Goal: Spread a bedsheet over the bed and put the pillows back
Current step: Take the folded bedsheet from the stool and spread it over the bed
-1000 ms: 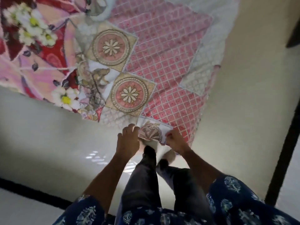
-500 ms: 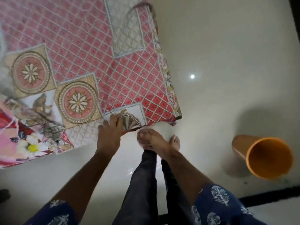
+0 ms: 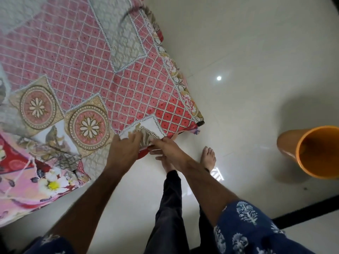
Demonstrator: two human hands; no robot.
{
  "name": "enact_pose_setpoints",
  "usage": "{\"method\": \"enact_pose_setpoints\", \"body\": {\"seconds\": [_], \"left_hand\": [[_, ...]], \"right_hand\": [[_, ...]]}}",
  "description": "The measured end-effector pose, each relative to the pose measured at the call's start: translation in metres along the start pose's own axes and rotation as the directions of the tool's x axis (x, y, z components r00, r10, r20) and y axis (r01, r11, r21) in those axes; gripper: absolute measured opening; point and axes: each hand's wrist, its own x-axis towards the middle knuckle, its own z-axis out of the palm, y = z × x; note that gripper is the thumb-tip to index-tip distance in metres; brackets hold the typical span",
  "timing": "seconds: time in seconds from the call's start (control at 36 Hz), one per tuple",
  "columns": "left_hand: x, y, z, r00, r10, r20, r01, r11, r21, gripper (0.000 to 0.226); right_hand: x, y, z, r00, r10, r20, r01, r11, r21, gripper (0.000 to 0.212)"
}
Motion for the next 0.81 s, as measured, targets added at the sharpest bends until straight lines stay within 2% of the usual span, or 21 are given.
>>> {"method": "enact_pose_setpoints", "body": {"seconds": [0.08, 0.17, 0.25, 0.33, 0.53, 0.64, 0.81], "left_hand": [[0.0, 0.01, -0.003, 0.994, 0.078, -0.08, -0.077, 0.997, 0.02, 0.051], [0.004, 0.02, -0.011, 0.984, 0.107, -0.143, -0.108, 0.994, 0.004, 0.054], [0.01, 0.025, -0.022, 0.969, 0.13, -0.21, -0.134, 0.991, -0.002, 0.051], [0.013, 0.027, -0.029, 0.96, 0.158, -0.231, -0.165, 0.986, -0.011, 0.058], [0.034, 0.048, -0.054, 0.969, 0.152, -0.193, -0.159, 0.987, -0.023, 0.047], [0.062, 0.074, -0.077, 0.954, 0.223, -0.199, -0.229, 0.973, -0.008, 0.045], [0.097, 0.103, -0.092, 0.939, 0.281, -0.197, -0.281, 0.959, 0.03, 0.061]], "right_hand": [[0.002, -0.009, 0.005, 0.998, 0.005, -0.055, 0.011, 0.957, 0.288, 0.024], [0.001, -0.02, -0.004, 0.994, 0.035, -0.101, 0.035, 0.784, 0.62, 0.041], [-0.002, -0.031, -0.02, 0.981, 0.022, -0.195, 0.139, 0.623, 0.769, 0.045], [-0.003, -0.04, -0.039, 0.958, 0.02, -0.287, 0.225, 0.569, 0.791, 0.039], [-0.017, -0.063, -0.084, 0.863, -0.104, -0.494, 0.45, 0.601, 0.661, 0.04], [-0.035, -0.065, -0.125, 0.816, -0.115, -0.567, 0.501, 0.631, 0.592, 0.019], [-0.04, -0.088, -0.164, 0.796, -0.139, -0.588, 0.508, 0.681, 0.527, 0.009]]}}
